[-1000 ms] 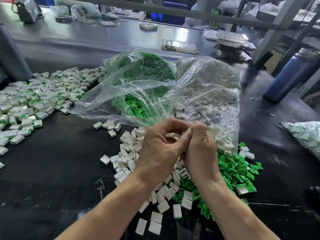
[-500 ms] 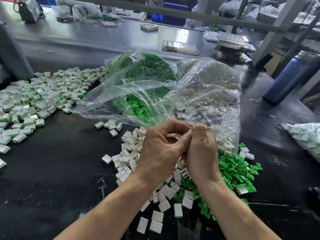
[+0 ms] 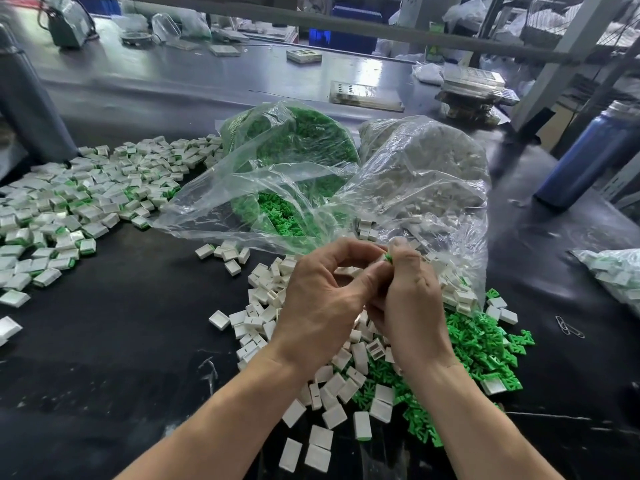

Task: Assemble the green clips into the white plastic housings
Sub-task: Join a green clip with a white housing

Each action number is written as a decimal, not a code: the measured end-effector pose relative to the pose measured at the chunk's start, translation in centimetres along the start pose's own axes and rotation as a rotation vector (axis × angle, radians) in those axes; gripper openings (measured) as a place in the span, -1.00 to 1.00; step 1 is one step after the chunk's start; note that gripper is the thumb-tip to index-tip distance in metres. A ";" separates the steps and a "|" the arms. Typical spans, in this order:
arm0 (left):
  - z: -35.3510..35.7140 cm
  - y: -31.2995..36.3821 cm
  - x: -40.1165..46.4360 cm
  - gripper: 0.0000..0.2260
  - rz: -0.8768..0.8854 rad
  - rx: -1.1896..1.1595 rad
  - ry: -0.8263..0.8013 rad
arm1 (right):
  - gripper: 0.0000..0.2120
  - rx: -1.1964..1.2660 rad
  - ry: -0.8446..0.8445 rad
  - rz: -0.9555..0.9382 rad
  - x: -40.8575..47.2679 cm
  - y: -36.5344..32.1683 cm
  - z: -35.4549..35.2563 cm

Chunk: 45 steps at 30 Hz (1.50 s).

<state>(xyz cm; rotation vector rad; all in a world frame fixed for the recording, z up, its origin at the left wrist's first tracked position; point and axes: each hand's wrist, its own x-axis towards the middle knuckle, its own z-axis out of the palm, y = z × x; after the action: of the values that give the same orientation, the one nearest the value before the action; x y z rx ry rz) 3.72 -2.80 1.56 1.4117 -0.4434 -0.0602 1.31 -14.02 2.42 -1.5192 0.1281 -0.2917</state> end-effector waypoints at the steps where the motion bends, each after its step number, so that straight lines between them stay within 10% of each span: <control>1: -0.2 0.0 0.1 -0.91 -0.002 0.011 0.004 | -0.36 -0.021 -0.017 0.014 0.0 -0.2 -0.1; 20: -6.7 0.9 2.1 -0.90 -0.202 0.412 0.207 | -0.63 -0.498 0.017 -0.038 2.2 -0.1 -4.3; 32: -11.4 0.3 3.0 -0.91 -0.385 1.060 0.450 | -0.75 -0.892 -0.002 0.254 3.1 -1.2 -7.4; 45: -11.4 0.4 3.0 -0.84 -0.396 1.087 0.378 | -0.77 -0.955 -0.077 0.310 3.1 -1.9 -9.3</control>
<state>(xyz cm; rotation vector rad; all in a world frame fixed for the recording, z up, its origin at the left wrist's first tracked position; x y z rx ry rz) 10.15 7.03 1.66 2.5042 0.1874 0.1517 1.65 -23.88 4.15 -2.4112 0.4862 0.1105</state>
